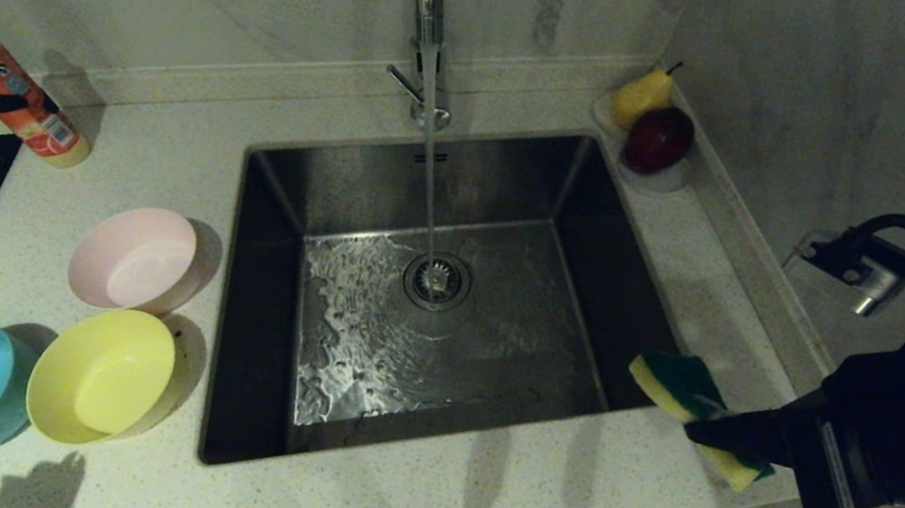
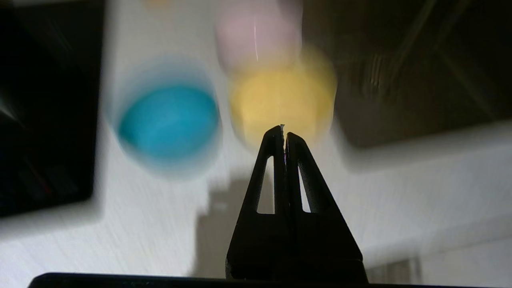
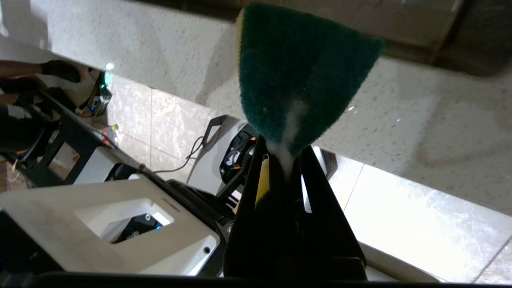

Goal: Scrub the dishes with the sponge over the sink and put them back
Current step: Pick up a bowl and the sponge

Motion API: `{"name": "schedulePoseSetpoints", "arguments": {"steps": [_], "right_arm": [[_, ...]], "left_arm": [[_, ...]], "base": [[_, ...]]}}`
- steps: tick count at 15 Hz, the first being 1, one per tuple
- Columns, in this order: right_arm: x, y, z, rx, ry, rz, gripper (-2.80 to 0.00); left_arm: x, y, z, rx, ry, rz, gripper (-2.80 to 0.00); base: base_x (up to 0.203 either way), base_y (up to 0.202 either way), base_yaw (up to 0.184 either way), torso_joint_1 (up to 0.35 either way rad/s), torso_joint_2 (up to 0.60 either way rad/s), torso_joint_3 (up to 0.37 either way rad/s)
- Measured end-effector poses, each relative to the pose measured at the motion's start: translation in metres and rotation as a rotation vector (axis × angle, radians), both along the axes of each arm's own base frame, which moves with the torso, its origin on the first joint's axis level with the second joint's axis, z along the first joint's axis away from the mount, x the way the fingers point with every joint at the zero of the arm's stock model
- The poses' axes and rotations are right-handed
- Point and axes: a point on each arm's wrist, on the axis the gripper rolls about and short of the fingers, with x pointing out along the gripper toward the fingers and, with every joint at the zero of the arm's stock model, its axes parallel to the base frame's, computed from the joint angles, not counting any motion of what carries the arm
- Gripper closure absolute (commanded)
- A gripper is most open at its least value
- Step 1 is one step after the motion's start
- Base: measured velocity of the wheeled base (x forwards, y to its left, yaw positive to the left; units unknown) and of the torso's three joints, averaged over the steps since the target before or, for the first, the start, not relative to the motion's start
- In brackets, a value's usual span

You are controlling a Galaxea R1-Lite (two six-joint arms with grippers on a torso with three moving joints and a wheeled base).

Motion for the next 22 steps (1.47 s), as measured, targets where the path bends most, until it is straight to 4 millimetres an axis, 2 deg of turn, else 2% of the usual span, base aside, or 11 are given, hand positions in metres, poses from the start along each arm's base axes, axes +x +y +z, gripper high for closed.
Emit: {"name": "schedulePoseSetpoints", "arguments": {"steps": [2, 4, 7, 9, 11, 16, 19, 22], "right_arm": [[-0.004, -0.003, 0.001, 0.007, -0.007, 0.001, 0.0], [-0.006, -0.005, 0.001, 0.017, -0.005, 0.006, 0.0], [-0.004, -0.007, 0.001, 0.016, -0.002, -0.002, 0.0], [-0.003, -0.007, 0.001, 0.015, -0.004, -0.005, 0.0], [-0.001, -0.008, 0.001, 0.017, -0.002, -0.017, 0.0], [0.003, -0.01, -0.002, 0.008, 0.01, -0.033, 0.0], [0.005, -0.008, -0.004, 0.005, 0.016, -0.034, 0.0], [0.01, -0.005, -0.004, 0.007, 0.013, -0.034, 0.0]], "left_arm": [[-0.012, 0.001, 0.041, 0.014, -0.067, 0.027, 0.0], [-0.019, 0.003, 0.078, 0.047, -0.08, 0.143, 0.0], [-0.009, 0.007, 0.12, 0.075, -0.01, 0.338, 0.0], [0.012, 0.009, 0.139, 0.062, 0.056, 0.452, 0.0], [0.041, 0.01, 0.153, 0.045, 0.122, 0.536, 0.0], [0.116, 0.012, 0.189, -0.046, 0.178, 0.593, 0.0], [0.163, 0.022, 0.196, -0.109, 0.25, 0.637, 0.0], [0.2, 0.046, 0.198, -0.184, 0.317, 0.64, 0.0]], "base": [[0.0, 0.0, 0.0, 0.0, 0.0, 0.0], [0.0, 0.0, 0.0, 0.0, 0.0, 0.0], [0.0, 0.0, 0.0, 0.0, 0.0, 0.0], [0.0, 0.0, 0.0, 0.0, 0.0, 0.0], [0.0, 0.0, 0.0, 0.0, 0.0, 0.0], [0.0, 0.0, 0.0, 0.0, 0.0, 0.0], [0.0, 0.0, 0.0, 0.0, 0.0, 0.0], [0.0, 0.0, 0.0, 0.0, 0.0, 0.0]]}}
